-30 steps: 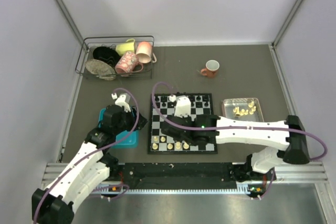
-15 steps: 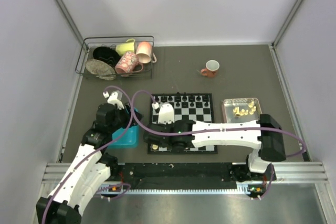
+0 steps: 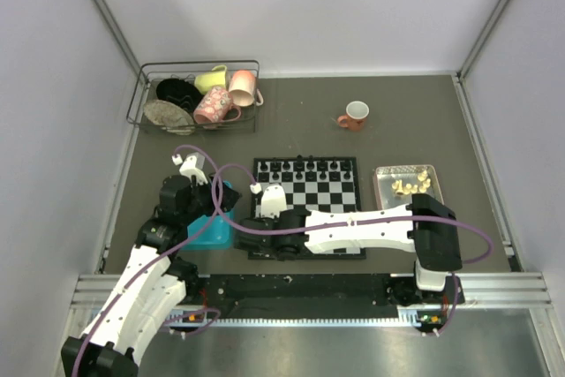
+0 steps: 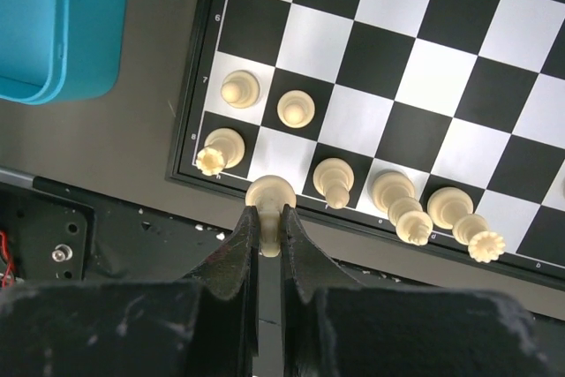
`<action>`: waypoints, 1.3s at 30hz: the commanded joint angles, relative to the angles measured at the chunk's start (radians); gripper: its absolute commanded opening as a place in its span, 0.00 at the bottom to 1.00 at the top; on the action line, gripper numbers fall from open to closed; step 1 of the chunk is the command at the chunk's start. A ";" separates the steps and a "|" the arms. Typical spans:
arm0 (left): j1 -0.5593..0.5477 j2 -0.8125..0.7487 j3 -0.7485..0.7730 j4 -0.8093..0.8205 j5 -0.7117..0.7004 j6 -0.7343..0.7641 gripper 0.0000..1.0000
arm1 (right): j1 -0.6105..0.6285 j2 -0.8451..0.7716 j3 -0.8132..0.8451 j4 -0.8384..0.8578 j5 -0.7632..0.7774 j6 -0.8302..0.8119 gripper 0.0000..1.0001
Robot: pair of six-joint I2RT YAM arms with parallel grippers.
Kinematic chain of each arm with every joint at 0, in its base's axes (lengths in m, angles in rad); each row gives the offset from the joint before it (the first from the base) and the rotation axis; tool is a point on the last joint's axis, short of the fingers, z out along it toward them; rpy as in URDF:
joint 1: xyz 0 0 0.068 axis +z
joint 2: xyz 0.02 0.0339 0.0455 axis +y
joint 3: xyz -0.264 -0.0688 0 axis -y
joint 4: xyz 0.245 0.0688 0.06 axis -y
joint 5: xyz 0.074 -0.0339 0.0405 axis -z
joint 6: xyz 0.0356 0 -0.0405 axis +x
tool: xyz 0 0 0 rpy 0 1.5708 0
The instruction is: Set up the chess pieces on the board
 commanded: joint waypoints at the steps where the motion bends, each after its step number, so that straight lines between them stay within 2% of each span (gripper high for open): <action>1: 0.006 -0.006 -0.003 0.036 0.017 0.010 0.54 | 0.014 0.008 0.048 0.012 0.000 0.017 0.00; 24: 0.006 -0.021 0.003 0.021 0.013 0.012 0.54 | 0.009 0.032 0.034 0.027 0.017 -0.005 0.00; 39: 0.006 -0.013 0.006 0.021 0.013 0.015 0.54 | -0.015 0.072 0.004 0.073 -0.027 -0.023 0.00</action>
